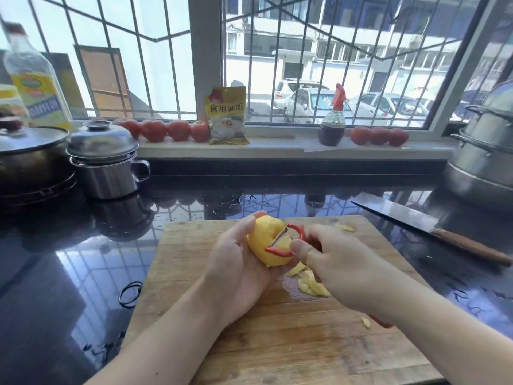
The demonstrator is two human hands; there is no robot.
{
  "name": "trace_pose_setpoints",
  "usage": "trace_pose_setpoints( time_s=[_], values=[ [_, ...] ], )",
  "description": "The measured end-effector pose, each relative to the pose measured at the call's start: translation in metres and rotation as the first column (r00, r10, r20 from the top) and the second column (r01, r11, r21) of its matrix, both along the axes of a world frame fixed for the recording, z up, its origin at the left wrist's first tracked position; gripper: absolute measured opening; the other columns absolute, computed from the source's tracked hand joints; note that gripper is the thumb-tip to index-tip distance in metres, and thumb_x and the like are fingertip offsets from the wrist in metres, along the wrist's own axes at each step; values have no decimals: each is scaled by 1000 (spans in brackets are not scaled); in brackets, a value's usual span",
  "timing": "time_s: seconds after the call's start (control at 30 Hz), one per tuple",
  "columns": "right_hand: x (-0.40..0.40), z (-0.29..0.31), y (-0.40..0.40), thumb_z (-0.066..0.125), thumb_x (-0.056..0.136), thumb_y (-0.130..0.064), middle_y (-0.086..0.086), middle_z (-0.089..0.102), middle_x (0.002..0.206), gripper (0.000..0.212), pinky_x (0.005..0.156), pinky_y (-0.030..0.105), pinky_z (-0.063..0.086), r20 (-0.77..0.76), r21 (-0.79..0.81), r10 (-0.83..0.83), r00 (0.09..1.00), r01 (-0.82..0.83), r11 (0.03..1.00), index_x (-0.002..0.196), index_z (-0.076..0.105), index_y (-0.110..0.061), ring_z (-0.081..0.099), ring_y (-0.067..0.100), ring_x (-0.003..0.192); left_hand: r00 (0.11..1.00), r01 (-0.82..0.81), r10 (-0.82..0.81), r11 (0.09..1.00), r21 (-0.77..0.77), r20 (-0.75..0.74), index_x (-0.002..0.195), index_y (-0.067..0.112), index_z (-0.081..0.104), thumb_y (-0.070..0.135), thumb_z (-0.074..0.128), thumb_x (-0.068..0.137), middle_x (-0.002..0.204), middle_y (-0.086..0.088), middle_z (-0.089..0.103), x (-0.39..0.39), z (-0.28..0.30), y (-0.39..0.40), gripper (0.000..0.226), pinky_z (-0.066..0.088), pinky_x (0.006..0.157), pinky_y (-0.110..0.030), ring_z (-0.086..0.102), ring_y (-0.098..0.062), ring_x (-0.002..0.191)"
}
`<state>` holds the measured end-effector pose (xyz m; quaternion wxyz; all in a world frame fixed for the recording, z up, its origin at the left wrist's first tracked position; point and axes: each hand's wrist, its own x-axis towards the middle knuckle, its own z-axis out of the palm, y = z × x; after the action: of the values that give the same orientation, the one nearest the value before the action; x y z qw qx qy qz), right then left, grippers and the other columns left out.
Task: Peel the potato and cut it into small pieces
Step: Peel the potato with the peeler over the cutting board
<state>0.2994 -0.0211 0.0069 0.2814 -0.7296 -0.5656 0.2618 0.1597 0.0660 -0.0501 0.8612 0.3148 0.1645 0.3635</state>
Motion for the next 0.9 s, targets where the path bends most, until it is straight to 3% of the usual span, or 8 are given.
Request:
trace_pose_setpoints(
  time_s=[0.1, 0.23, 0.37, 0.47, 0.63, 0.77, 0.83, 0.9],
  values=[
    [-3, 5, 1, 51, 104, -33, 2, 46, 63, 33, 38, 16, 32, -47, 36, -7, 999, 9, 999, 95, 59, -3, 36, 2, 37, 1000, 15, -15, 1000, 20, -9, 120, 7, 60, 29, 37, 109, 117, -22, 70, 1, 1, -2, 34, 50, 98, -50, 68, -30, 98],
    [-8, 8, 2, 51, 104, -34, 1, 44, 58, 32, 36, 19, 32, -65, 29, -32, 997, 34, 999, 86, 59, -9, 35, 4, 35, 1000, -23, 23, 1000, 8, 3, 127, 9, 57, 25, 39, 105, 119, -23, 70, 3, 3, -4, 32, 47, 105, -57, 67, -32, 102],
    [-7, 12, 3, 51, 103, -38, 1, 43, 56, 37, 37, 20, 32, -45, -18, -46, 998, 45, 999, 86, 58, -6, 35, 7, 37, 997, -79, 79, 997, 27, 2, 127, 9, 59, 20, 39, 105, 108, -21, 73, 4, 1, -4, 32, 53, 92, -54, 71, -30, 91],
    [-6, 14, 3, 52, 102, -41, 0, 42, 54, 41, 40, 24, 34, -25, -34, -41, 999, 40, 999, 89, 59, -3, 37, 11, 41, 996, -84, 84, 996, 31, -2, 126, 9, 58, 21, 39, 105, 107, -20, 73, 5, 2, -7, 31, 52, 95, -55, 71, -31, 93],
    [-5, 11, 1, 50, 103, -45, -3, 45, 51, 40, 49, 32, 40, 10, -66, -37, 999, 38, 997, 77, 55, -14, 41, 12, 42, 997, -75, 76, 996, 41, -4, 126, 10, 58, 28, 56, 91, 116, -22, 68, 6, 1, -10, 40, 52, 98, -54, 65, -33, 104],
    [-4, 10, 0, 50, 103, -45, 5, 47, 61, 41, 44, 29, 39, -44, -122, -53, 998, 47, 991, 87, 58, -8, 44, 17, 48, 994, -101, 103, 990, 95, -21, 126, 8, 58, 22, 54, 95, 111, -20, 68, 5, 1, -10, 34, 55, 94, -53, 65, -32, 99],
    [1, 10, 1, 51, 102, -48, 10, 52, 68, 46, 47, 31, 42, -36, -145, -29, 999, 23, 989, 97, 61, -3, 49, 22, 53, 989, -125, 135, 980, 153, -60, 125, 8, 59, 18, 47, 103, 105, -17, 70, 5, 1, -10, 27, 57, 83, -47, 68, -28, 90],
    [6, 11, 2, 51, 100, -51, 11, 56, 69, 48, 52, 34, 44, 4, -169, 2, 1000, -1, 986, 97, 62, -5, 52, 24, 54, 985, -128, 148, 972, 197, -92, 125, 8, 59, 17, 44, 106, 104, -15, 72, 5, -1, -10, 26, 57, 83, -46, 69, -26, 87]
  ],
)
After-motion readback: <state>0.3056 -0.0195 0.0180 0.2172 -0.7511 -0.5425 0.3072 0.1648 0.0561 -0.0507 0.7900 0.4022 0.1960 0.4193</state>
